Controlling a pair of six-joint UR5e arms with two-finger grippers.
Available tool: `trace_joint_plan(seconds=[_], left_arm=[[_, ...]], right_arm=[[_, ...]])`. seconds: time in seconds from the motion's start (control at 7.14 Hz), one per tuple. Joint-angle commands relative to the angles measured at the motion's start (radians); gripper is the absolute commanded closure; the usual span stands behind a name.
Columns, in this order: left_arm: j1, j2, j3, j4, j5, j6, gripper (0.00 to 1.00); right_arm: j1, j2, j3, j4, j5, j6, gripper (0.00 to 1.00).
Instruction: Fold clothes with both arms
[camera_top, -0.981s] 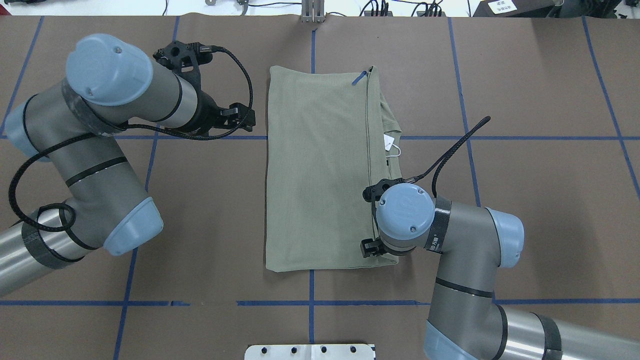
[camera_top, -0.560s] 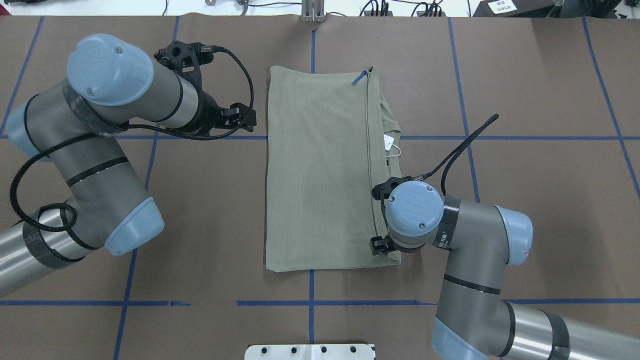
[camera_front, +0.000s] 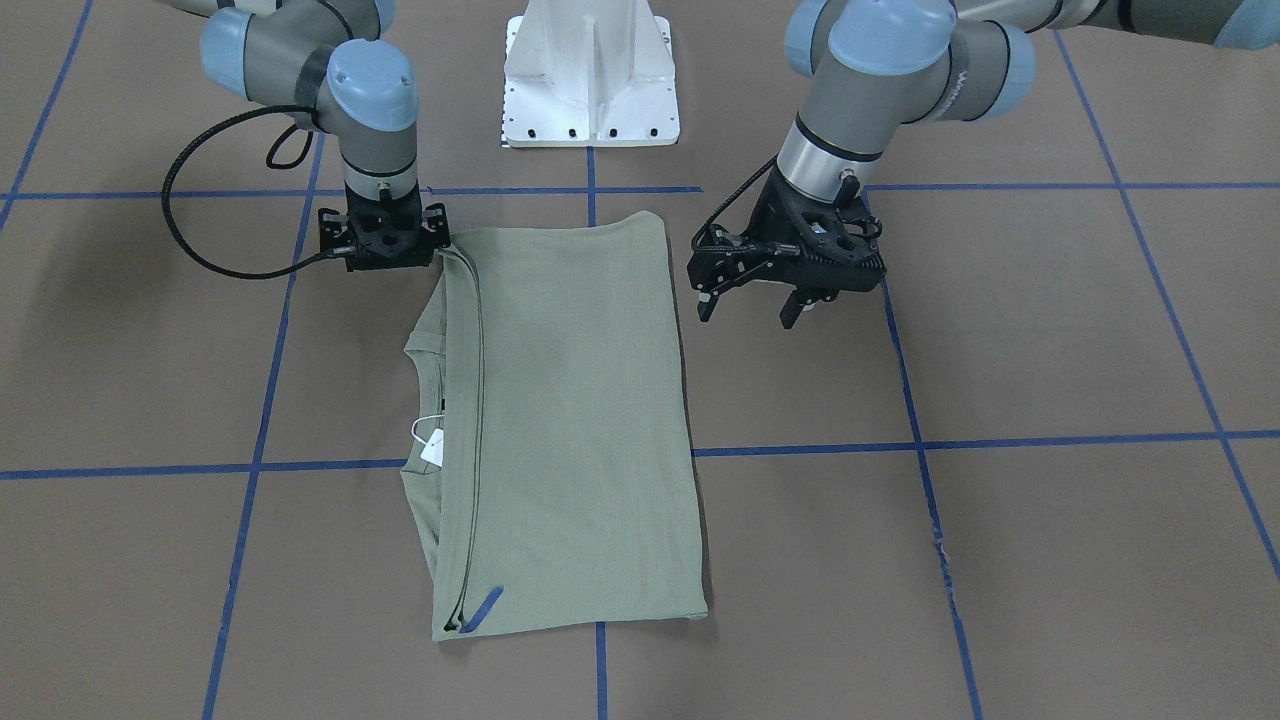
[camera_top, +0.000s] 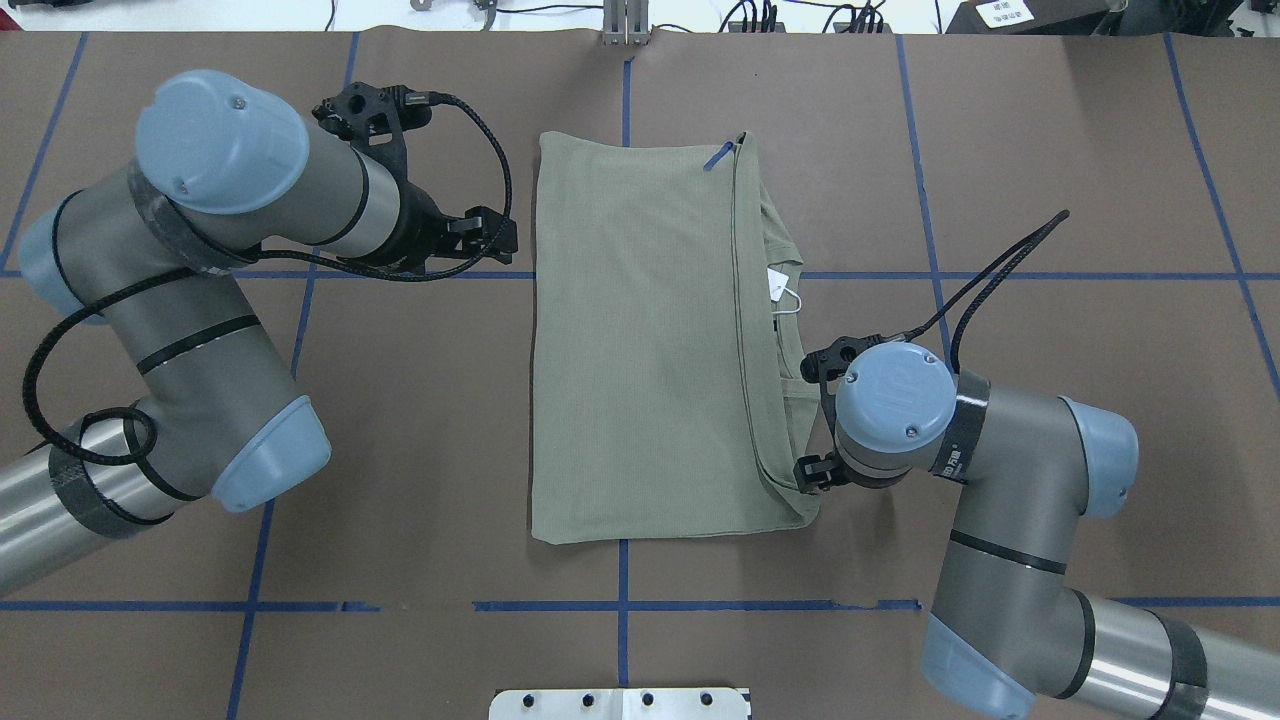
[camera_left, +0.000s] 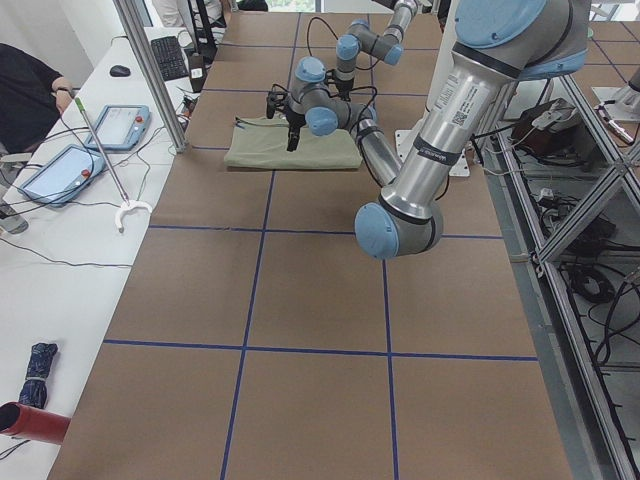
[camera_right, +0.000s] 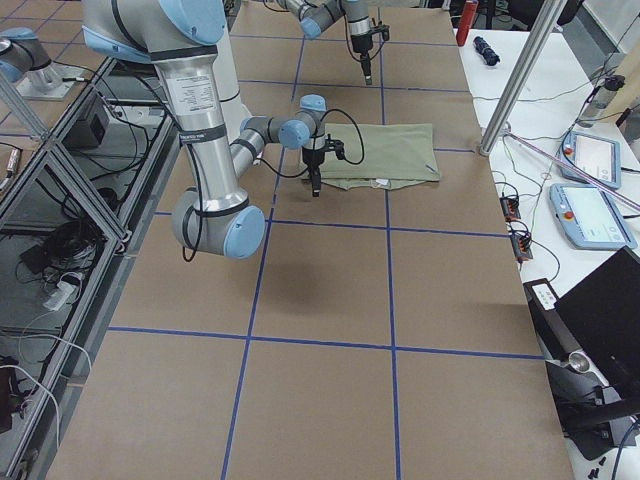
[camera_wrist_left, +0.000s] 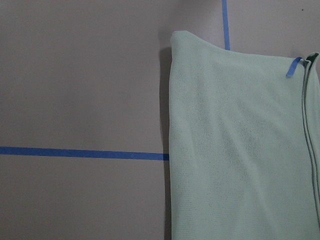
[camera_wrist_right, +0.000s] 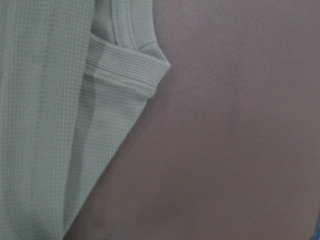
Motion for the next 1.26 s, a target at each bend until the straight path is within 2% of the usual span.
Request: trace_joint_plan(seconds=[0.0,0.42,0.56,1.12], left_arm=[[0.0,0.002,0.0,-0.003,0.0,0.004,0.0],[0.0,0.005,0.006,-0.003,0.001,0.009,0.0],[0.0,0.007,0.006,-0.003,0.002,0.007,0.0],[0.005,0.005,0.009,-0.004,0.001,0.0,0.0]], right_arm=[[0.009,0.056,0.005,-0.002,-0.002,-0.003,0.0],[0.009,0.2,-0.109,0.008,-0.003,-0.003,0.0],[0.003,0.205,-0.14,0.013,-0.003,-0.003,0.0],[-0.015,0.167,-0.142,0.004,0.003,-0.003,0.0]])
